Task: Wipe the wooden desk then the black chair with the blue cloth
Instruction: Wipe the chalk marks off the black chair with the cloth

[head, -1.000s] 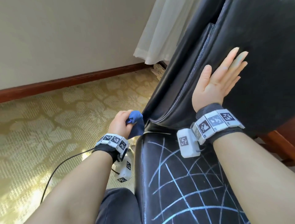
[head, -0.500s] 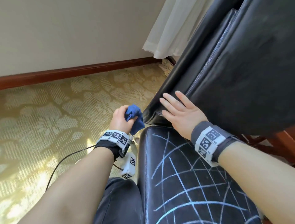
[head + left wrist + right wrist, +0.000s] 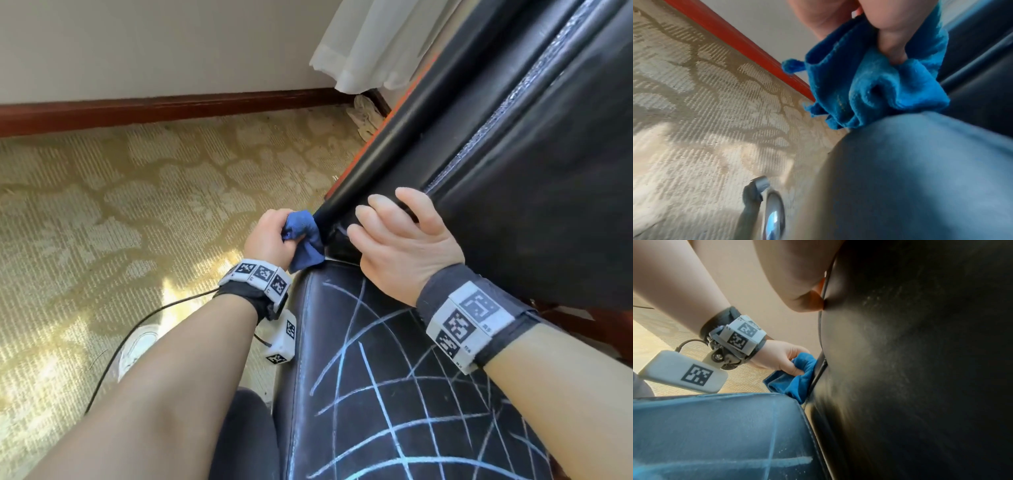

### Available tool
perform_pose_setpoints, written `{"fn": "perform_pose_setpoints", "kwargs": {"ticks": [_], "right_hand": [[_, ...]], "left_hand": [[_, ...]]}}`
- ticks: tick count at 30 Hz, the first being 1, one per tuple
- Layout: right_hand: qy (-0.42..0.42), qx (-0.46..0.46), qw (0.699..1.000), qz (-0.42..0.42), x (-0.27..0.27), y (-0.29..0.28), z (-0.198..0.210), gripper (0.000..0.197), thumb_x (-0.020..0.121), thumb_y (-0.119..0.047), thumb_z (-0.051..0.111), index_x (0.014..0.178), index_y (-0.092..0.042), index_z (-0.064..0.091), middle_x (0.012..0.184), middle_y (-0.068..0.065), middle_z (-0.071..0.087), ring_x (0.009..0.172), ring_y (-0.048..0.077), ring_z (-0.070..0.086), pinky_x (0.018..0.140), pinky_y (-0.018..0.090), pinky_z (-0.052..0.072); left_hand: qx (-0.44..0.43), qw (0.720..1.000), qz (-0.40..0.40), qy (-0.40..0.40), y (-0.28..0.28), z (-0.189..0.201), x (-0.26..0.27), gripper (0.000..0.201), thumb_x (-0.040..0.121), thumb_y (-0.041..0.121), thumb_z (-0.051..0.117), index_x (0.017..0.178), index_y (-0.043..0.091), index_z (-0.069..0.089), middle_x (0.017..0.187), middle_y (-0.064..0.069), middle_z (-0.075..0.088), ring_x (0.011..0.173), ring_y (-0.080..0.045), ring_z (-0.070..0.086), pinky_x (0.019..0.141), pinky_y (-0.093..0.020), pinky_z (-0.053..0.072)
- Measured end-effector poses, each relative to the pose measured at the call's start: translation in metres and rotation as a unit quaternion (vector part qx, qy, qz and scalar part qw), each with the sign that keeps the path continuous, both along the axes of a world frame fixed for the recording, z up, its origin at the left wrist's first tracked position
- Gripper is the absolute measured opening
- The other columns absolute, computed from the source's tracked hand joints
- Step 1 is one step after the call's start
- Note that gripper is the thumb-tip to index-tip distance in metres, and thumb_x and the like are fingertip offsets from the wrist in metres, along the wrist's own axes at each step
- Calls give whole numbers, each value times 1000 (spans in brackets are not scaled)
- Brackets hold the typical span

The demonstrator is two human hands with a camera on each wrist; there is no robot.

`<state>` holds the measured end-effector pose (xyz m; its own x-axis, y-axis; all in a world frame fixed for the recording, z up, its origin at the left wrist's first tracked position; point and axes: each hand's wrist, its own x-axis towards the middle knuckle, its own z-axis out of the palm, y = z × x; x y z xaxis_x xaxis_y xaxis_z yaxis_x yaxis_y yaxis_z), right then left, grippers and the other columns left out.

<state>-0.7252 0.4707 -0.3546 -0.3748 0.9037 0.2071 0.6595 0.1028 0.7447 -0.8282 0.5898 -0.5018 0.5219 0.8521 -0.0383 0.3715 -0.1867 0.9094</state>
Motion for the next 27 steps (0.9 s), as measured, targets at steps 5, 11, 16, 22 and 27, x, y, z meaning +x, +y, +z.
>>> {"fn": "perform_pose_setpoints", "kwargs": {"ticks": [5,11,16,22,27], "right_hand": [[-7,3,1000,1,0,2,-2,13,63,-9,51,72,-15,58,84,-1,62,101,19,46,109,35,14],[2,1,1000,-17,-3,-1,-1,12,61,-9,51,71,-15,56,82,-1,60,101,19,45,109,34,12],[10,-1,999,-36,-9,-2,-1,11,62,-11,53,71,-15,57,83,-2,61,102,19,46,111,34,10],[33,12,999,-33,-9,-2,-3,11,64,-8,50,70,-14,56,85,0,62,102,20,48,110,35,14],[20,12,999,-41,-3,1,-2,11,64,-8,49,68,-15,57,82,-1,63,100,19,48,110,35,13]], "left_hand": [[4,995,-32,93,5,-19,6,17,84,4,53,101,6,57,105,-9,52,90,-29,53,63,-28,28],[40,965,-139,219,29,-15,-5,13,85,11,57,93,11,47,108,-15,50,97,-35,55,69,-35,38],[11,994,-80,78,27,9,-24,27,84,23,67,89,11,43,93,-9,48,77,-26,49,63,-31,33],[45,994,-92,-48,11,25,-9,26,82,21,70,90,7,50,90,-6,44,80,-27,50,72,-41,42],[32,995,-89,-5,12,10,0,28,84,24,67,93,3,50,92,-9,44,78,-26,48,66,-36,34]]}}
